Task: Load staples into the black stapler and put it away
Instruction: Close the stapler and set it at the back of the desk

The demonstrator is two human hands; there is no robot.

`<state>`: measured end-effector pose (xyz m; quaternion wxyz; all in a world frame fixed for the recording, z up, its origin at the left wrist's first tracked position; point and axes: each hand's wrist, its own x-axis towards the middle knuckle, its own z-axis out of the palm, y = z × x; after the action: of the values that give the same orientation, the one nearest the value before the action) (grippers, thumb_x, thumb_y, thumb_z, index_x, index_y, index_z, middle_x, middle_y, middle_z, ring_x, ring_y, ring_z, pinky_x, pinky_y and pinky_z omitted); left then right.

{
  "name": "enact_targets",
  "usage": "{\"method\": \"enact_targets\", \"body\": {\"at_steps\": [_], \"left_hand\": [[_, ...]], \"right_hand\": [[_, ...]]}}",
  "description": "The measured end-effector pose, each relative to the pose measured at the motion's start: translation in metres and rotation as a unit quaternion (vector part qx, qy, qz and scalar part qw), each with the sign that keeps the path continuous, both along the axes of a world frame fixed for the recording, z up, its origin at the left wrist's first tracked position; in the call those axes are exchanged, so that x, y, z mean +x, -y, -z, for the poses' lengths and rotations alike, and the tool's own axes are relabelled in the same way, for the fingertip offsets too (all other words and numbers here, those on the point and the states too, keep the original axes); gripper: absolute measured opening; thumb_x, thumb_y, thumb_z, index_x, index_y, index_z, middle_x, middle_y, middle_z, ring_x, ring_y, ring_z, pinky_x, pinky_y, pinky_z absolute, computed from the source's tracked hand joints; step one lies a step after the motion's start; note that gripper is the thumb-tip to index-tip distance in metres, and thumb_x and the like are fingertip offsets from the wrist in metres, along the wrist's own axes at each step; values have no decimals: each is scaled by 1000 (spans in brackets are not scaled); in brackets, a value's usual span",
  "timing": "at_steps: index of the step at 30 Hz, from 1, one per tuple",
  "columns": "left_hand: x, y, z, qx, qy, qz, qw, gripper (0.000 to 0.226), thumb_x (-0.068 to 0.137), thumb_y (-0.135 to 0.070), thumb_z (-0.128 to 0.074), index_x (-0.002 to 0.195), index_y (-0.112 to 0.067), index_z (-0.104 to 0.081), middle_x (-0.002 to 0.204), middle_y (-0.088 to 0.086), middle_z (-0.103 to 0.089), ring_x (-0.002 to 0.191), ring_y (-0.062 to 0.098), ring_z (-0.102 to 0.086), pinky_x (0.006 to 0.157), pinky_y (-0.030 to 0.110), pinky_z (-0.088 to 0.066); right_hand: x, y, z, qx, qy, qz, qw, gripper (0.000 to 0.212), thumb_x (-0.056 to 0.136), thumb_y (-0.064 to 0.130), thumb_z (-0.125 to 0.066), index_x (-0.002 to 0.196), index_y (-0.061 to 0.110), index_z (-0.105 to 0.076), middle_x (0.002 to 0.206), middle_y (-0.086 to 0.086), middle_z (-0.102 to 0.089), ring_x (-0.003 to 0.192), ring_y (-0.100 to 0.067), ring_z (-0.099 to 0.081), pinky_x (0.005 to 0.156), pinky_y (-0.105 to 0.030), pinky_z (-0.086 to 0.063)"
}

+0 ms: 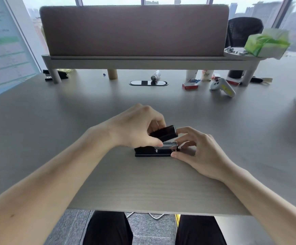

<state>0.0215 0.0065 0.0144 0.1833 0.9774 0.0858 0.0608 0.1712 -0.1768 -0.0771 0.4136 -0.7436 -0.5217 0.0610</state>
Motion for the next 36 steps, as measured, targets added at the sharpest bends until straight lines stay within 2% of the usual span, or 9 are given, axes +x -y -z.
{"method": "enact_targets", "body": {"at_steps": [4, 7, 10, 12, 14, 19, 26, 31, 36], "left_hand": [[5, 4, 18, -7, -27, 15, 1000, 22, 83, -34, -83, 104, -34, -76, 91, -15, -78, 73, -5, -66, 58, 7, -41], [8, 7, 26, -58, -21, -3, 998, 15, 89, -46, -74, 97, -33, -73, 88, -17, -76, 79, -1, -68, 65, 13, -43], [12, 12, 33, -116, -7, -62, 991, 49, 103, -54, -50, 69, -19, -53, 60, -9, -51, 55, 7, -48, 60, 28, -35], [15, 18, 40, -106, -9, -86, 991, 55, 109, -47, -38, 65, -15, -35, 57, -3, -37, 54, 17, -37, 58, 37, -29], [16, 24, 45, -91, 2, -95, 991, 57, 110, -46, -33, 63, -14, -31, 56, 0, -35, 54, 21, -35, 56, 38, -29], [20, 31, 53, -33, 54, -98, 993, 65, 109, -51, -27, 57, -13, -31, 55, 4, -46, 53, 25, -49, 54, 36, -33], [21, 34, 56, -14, 54, -105, 993, 63, 110, -47, -26, 57, -16, -39, 66, 6, -57, 68, 31, -58, 66, 37, -37], [20, 34, 59, -3, 72, -102, 992, 64, 110, -48, -26, 57, -15, -40, 65, 6, -57, 65, 28, -58, 65, 38, -42], [17, 23, 57, -84, 136, -73, 984, 53, 108, -48, -38, 65, -18, -42, 60, -4, -48, 56, 12, -51, 60, 30, -38]], "right_hand": [[0, 1, 0, -1, -1, -1, 1000, 60, 77, 29, -92, 131, 30, -65, 95, 12, -80, 87, -6, -74, 84, -19, -57], [1, 1, 2, -3, -5, -2, 1000, 64, 77, 30, -92, 135, 30, -63, 95, 13, -80, 89, -4, -74, 85, -15, -55], [1, 0, 2, -8, -1, -3, 1000, 65, 78, 33, -90, 137, 31, -62, 96, 13, -79, 90, -2, -73, 86, -14, -54], [0, 1, 1, -20, 19, 2, 1000, 66, 78, 39, -89, 137, 35, -60, 100, 16, -77, 93, 0, -72, 87, -15, -53], [1, 2, 1, -27, 26, 11, 999, 67, 76, 46, -87, 136, 38, -59, 101, 17, -75, 94, -1, -71, 88, -20, -54], [5, 0, 3, -27, 11, 7, 1000, 72, 71, 55, -82, 137, 38, -58, 97, 13, -76, 92, -9, -71, 92, -39, -58], [7, 0, 5, -23, -9, 3, 1000, 72, 71, 50, -84, 137, 37, -59, 97, 14, -77, 92, -5, -72, 95, -36, -58], [8, -1, 6, -17, -6, 1, 1000, 71, 72, 46, -87, 137, 35, -60, 98, 14, -78, 92, -4, -72, 94, -33, -58], [6, 0, 3, -18, 1, 5, 1000, 68, 69, 51, -87, 130, 39, -60, 101, 14, -77, 93, -4, -72, 92, -33, -59]]}}
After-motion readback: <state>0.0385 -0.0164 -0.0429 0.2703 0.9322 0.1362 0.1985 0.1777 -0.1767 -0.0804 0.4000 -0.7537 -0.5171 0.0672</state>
